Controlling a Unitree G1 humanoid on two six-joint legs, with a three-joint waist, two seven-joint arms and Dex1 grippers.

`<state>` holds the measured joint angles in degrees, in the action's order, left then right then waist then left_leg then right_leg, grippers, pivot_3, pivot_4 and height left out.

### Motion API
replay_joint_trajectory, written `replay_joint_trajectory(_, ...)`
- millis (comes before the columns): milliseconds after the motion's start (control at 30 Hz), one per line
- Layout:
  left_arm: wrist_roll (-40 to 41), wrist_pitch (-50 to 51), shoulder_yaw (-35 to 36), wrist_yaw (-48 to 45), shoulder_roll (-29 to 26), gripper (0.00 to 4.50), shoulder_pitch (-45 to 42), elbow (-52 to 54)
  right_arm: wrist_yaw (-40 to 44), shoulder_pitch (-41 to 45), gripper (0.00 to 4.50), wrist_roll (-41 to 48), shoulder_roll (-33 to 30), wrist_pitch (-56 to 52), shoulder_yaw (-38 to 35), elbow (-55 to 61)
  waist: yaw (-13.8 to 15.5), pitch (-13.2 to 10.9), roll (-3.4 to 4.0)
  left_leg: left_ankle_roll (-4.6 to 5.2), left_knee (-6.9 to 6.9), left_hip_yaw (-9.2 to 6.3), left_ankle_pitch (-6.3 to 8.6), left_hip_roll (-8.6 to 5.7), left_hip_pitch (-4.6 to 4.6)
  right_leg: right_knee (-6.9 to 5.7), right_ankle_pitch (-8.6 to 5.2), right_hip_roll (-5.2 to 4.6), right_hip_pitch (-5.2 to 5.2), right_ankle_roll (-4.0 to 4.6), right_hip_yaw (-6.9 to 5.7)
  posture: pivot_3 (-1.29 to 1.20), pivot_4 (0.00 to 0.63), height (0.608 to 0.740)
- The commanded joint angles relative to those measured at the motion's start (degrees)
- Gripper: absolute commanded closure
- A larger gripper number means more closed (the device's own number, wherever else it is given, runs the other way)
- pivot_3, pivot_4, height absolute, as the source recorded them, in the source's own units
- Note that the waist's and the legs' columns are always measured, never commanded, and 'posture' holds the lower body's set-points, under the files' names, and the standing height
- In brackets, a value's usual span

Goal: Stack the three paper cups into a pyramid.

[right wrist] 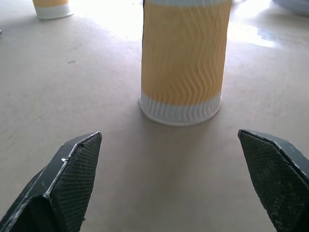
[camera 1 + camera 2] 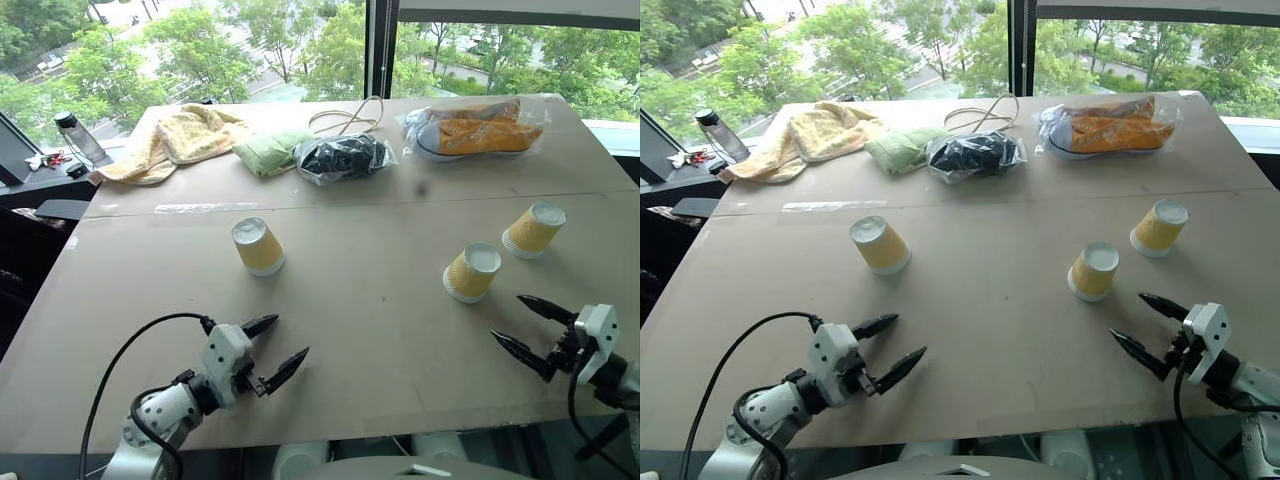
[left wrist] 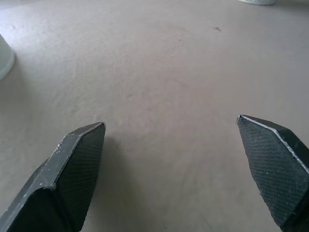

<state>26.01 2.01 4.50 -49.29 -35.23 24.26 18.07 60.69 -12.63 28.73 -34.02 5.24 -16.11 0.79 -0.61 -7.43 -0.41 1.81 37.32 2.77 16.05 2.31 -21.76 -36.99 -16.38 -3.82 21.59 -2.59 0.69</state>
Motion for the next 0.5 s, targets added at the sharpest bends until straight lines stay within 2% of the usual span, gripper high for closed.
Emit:
replay_joint_trajectory(33, 7.4, 5.9, 4.5, -4.8, -6.2, 0.00, -3.5, 7.5, -3.8, 3.5, 0.03, 1.4, -0.6, -4.6, 0.6, 6.5, 0.1, -0.1, -0.11, 0.00, 0.02, 0.00, 0.00, -0.01, -0.01, 0.00, 0.00, -0.03, 0.00, -0.01, -0.01, 0.00, 0.150, 0.740)
replay_joint_trajectory(133, 12.8, 11.2, 7.6, -7.7, -11.4, 0.00, -7.9, 10.0, -6.5, 7.0, 0.03, 1.3, -0.2, -8.1, 1.8, 8.8, 0.2, -0.2, -0.09, -0.02, 0.06, -0.06, -0.01, -0.04, -0.05, -0.02, 0.01, -0.08, 0.00, -0.01, -0.11, 0.00, 0.150, 0.740)
replay_joint_trajectory(333, 17.7, 16.6, 12.2, -11.9, -18.1, 0.00, -15.5, 11.5, -9.2, 12.7, 0.03, 1.3, 0.7, -13.0, 4.4, 9.6, 0.1, -0.5, -0.15, -0.02, 0.05, -0.03, -0.01, -0.14, -0.12, 0.01, 0.13, 0.15, 0.02, -0.24, -0.15, 0.00, 0.150, 0.740)
replay_joint_trajectory(500, 20.7, 19.0, 14.2, -11.3, -18.2, 0.00, -20.2, 12.6, -9.3, 14.0, 0.03, 1.7, 1.2, -14.3, 4.8, 9.7, 0.1, -0.7, -0.15, -0.02, 0.04, -0.06, -0.01, -0.11, -0.16, 0.01, 0.13, 0.26, 0.07, -0.26, -0.19, 0.00, 0.150, 0.740)
